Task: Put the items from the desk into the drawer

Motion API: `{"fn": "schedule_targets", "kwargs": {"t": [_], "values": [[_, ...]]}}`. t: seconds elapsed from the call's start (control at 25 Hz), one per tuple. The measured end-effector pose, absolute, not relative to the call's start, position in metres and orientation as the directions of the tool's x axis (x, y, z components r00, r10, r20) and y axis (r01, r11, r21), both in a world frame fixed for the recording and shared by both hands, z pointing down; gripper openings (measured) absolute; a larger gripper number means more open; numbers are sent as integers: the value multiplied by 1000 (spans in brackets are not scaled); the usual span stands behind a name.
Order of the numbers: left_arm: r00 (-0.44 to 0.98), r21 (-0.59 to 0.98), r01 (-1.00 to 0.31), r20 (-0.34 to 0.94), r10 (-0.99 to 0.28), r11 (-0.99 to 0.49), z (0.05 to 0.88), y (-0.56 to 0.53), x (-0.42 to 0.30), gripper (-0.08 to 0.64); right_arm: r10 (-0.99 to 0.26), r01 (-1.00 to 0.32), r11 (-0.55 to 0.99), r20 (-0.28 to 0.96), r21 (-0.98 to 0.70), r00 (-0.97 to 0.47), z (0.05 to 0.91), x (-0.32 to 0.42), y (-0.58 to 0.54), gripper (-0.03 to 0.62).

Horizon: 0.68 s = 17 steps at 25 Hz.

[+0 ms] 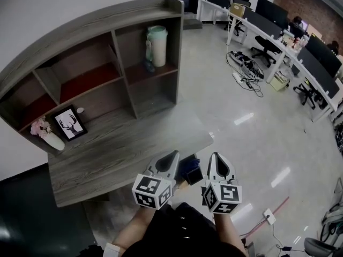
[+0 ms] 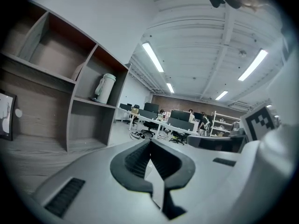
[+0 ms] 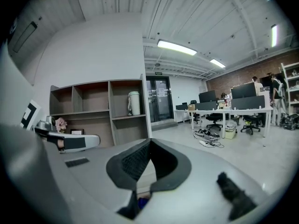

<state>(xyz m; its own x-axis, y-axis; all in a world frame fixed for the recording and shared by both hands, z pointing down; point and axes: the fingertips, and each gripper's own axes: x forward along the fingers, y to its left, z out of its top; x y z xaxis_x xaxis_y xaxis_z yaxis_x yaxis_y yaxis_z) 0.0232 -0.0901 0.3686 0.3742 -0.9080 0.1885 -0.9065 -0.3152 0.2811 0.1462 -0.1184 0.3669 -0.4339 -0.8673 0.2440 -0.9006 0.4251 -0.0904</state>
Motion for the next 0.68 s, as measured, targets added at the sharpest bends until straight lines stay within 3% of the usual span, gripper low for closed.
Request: {"fn": "schedule_targets", "kwargs": {"t": [0.68], "values": [[356, 291, -913, 223, -907, -287, 383, -84, 14, 11, -854, -891, 448, 260, -71, -450, 375, 135, -116, 11]]}}
